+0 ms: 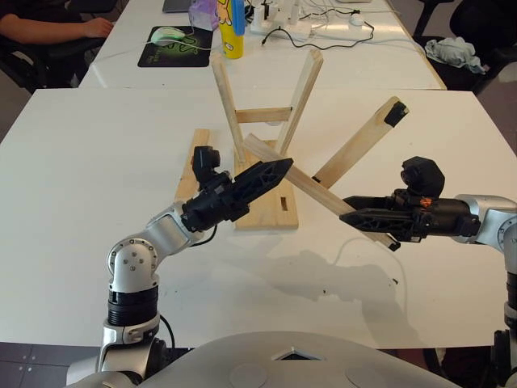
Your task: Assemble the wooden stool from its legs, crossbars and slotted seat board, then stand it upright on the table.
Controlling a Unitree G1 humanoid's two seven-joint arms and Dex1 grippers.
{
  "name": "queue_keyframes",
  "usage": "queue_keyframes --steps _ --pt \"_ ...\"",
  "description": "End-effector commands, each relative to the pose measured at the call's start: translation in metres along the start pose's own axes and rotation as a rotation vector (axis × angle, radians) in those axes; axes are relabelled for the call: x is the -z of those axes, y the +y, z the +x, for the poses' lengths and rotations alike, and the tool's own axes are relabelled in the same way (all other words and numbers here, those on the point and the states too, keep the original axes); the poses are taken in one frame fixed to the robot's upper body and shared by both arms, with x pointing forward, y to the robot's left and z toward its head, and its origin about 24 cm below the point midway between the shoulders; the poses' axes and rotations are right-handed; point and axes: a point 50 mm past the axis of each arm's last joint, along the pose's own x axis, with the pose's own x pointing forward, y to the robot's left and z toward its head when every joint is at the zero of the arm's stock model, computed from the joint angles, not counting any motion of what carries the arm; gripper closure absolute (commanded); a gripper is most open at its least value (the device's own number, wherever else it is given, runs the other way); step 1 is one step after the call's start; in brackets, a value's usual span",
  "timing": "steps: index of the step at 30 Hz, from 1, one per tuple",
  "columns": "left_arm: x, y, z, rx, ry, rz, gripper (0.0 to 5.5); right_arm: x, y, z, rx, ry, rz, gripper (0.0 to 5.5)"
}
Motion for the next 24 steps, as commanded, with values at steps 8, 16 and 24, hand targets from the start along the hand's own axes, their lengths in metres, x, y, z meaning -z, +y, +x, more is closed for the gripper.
queue_keyframes --steps 8,16,24 --pt "0.0002 -0.0028 -0.0006 0.003 0.048 0.012 1.99 -0.0008 0.0023 0.0009 -0.031 0.015 0.009 3.39" --pt "0.0022 -0.0019 -0.0019 0.002 0.064 0.011 3.09 -0.0005 0.0005 0.0004 -0.03 0.013 0.015 3.39" --pt "0.0 0.0015 -0.0044 -0.016 0.06 0.027 3.46 -0.0036 -0.0023 -0.0006 -0.021 0.008 0.002 3.39"
